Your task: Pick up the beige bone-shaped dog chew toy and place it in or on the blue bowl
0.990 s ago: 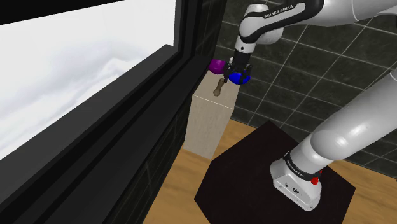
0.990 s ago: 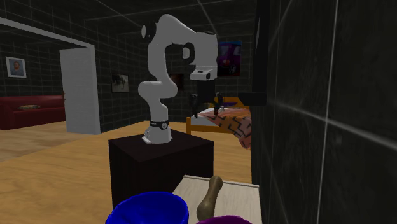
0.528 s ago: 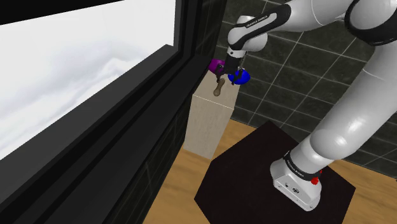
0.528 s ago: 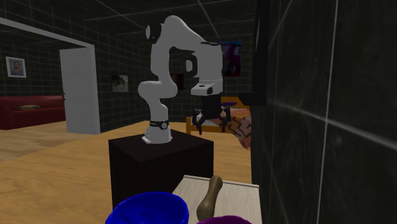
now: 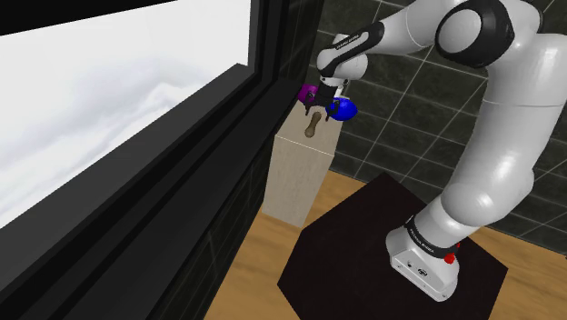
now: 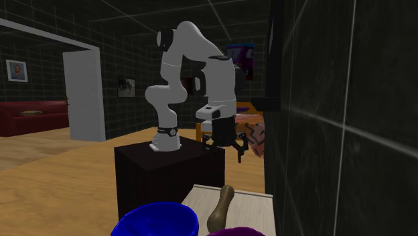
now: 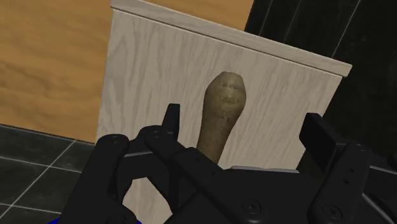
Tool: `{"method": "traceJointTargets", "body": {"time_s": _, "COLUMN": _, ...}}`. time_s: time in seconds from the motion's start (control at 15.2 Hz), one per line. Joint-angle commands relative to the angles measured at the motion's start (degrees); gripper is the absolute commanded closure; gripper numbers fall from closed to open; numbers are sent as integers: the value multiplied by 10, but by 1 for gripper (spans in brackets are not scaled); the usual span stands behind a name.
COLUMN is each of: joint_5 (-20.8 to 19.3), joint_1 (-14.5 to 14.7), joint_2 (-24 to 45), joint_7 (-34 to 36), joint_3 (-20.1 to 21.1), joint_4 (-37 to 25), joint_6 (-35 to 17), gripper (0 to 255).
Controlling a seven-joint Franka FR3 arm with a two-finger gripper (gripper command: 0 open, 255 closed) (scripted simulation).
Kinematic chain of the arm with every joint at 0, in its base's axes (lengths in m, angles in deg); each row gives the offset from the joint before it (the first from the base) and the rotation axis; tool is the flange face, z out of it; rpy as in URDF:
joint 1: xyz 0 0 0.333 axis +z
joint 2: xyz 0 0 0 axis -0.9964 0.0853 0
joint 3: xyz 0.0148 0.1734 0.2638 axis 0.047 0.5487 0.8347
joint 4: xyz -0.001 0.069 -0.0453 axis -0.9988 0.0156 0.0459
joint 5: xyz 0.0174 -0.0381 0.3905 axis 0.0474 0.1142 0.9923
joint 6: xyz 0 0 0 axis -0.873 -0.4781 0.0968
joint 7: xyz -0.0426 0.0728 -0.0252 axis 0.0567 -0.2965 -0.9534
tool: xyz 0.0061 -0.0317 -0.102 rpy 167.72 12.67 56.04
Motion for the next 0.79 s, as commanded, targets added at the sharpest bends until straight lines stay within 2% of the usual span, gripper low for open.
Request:
{"method": "traceJointTargets", "body": {"time_s": 0.0, "joint_5": 9, "joint_1": -8, "joint_2": 37, "joint_7": 14, "joint_3": -5, "joint_4": -33, "joint_6": -10, "gripper": 0}}
{"method": "traceJointTargets", "body": {"time_s": 0.4, "joint_5": 36, "joint_1": -34, "joint_2": 149, "joint_7": 56, "joint_3": -19, "joint_4": -148, "joint_6": -22, "gripper": 0}}
{"method": "traceJointTargets", "body": {"time_s": 0.73, "joint_5": 42, "joint_1": -37, "joint_2": 179, "joint_7": 57, "joint_3": -16, "joint_4": -160, "joint_6": -41, "gripper": 0}}
